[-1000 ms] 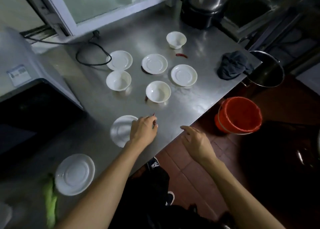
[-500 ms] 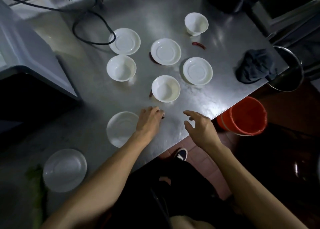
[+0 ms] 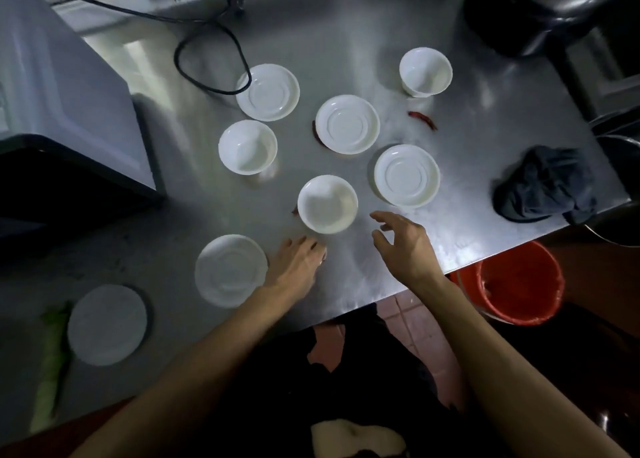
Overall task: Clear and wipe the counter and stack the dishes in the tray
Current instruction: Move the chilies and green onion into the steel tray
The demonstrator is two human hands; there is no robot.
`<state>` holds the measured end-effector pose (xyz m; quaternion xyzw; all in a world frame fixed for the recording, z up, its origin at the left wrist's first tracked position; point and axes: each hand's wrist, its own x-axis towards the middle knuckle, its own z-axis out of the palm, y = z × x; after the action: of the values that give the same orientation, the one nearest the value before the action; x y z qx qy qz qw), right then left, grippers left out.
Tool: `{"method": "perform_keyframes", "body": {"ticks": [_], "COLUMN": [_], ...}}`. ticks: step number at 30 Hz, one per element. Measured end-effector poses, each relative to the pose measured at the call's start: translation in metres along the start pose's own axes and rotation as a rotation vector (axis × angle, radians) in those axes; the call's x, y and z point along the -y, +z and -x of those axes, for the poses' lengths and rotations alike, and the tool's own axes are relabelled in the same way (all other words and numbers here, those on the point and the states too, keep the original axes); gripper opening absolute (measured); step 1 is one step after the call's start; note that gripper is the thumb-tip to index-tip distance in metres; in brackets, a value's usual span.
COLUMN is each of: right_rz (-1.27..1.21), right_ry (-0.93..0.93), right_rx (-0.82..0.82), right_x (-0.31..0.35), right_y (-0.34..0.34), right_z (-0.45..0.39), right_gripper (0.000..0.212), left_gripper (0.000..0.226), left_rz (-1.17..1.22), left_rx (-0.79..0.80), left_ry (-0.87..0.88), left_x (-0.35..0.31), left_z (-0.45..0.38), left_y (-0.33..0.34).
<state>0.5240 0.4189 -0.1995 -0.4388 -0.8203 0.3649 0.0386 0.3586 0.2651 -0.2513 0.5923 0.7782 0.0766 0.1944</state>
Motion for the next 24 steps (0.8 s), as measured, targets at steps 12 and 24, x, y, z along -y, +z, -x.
{"method": "perform_keyframes", "body": {"ticks": [12,24], "right_rz": [-0.059,0.086], "right_ry": [-0.049,-0.083], "right_rx": [0.016,-0.114], "right_x": [-0.039,-0.095], "right_y": [-0.067,-0.096], "right_z": [-0.097,-0.217], "right_gripper": [0.034,0.053], "left_gripper": [0.012,0.023], "left_rz": [0.196,0.151], "left_rx": [-0.150,-0.233], "left_ry": [0.147,0.005], "left_x": [-0.067,-0.067], "left_z": [-0.088,-0.208], "left_y": [-0.036,-0.068]}}
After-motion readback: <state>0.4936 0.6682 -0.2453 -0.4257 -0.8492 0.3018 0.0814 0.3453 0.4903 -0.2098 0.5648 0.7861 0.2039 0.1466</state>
